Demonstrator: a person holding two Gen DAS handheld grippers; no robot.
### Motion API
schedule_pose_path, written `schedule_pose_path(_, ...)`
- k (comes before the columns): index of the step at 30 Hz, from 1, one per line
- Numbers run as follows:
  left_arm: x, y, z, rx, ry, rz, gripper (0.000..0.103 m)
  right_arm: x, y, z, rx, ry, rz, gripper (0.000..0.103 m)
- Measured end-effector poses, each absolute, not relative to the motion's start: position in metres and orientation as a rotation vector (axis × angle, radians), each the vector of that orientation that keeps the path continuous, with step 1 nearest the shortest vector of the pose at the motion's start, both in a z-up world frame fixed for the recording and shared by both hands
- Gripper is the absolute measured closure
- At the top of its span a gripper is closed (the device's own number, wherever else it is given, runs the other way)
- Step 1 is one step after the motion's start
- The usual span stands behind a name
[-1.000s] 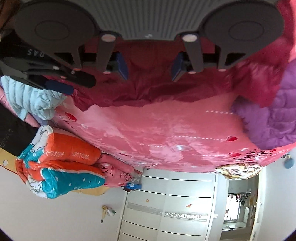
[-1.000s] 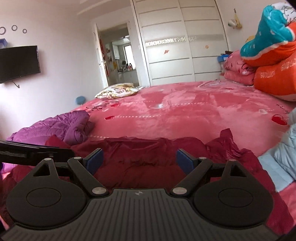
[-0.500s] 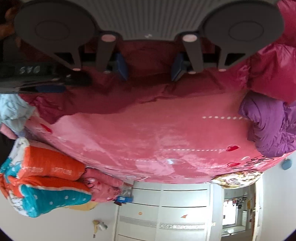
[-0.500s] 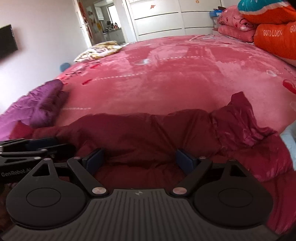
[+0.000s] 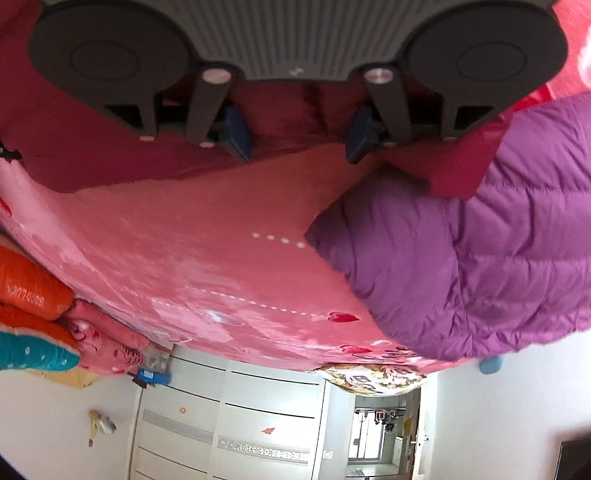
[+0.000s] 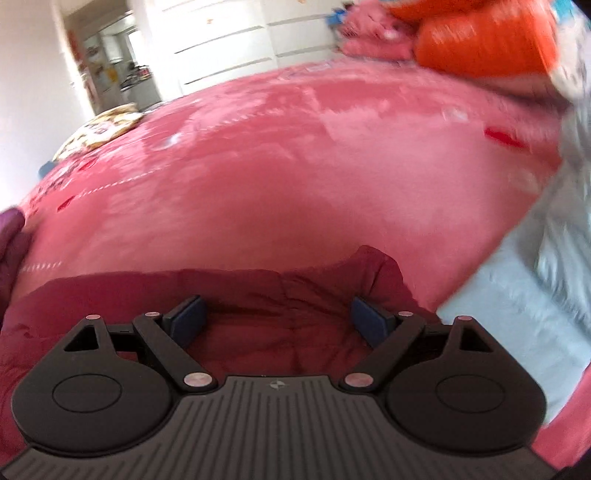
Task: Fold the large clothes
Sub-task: 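Grasp the folded edge of the dark red jacket with both tools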
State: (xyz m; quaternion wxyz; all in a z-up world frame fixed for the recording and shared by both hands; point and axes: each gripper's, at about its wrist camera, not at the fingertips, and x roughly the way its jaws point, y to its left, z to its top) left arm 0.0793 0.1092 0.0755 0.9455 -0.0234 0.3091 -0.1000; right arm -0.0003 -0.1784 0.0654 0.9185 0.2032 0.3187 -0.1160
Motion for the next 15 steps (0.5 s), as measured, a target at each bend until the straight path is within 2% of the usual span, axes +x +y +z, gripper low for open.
schedule_pose_path(15,0.096,0.105,0.045,-0.095,0.614,-0.249,0.032,0.011,-0.156,0.046,0.331,0.616,-0.291,0.0)
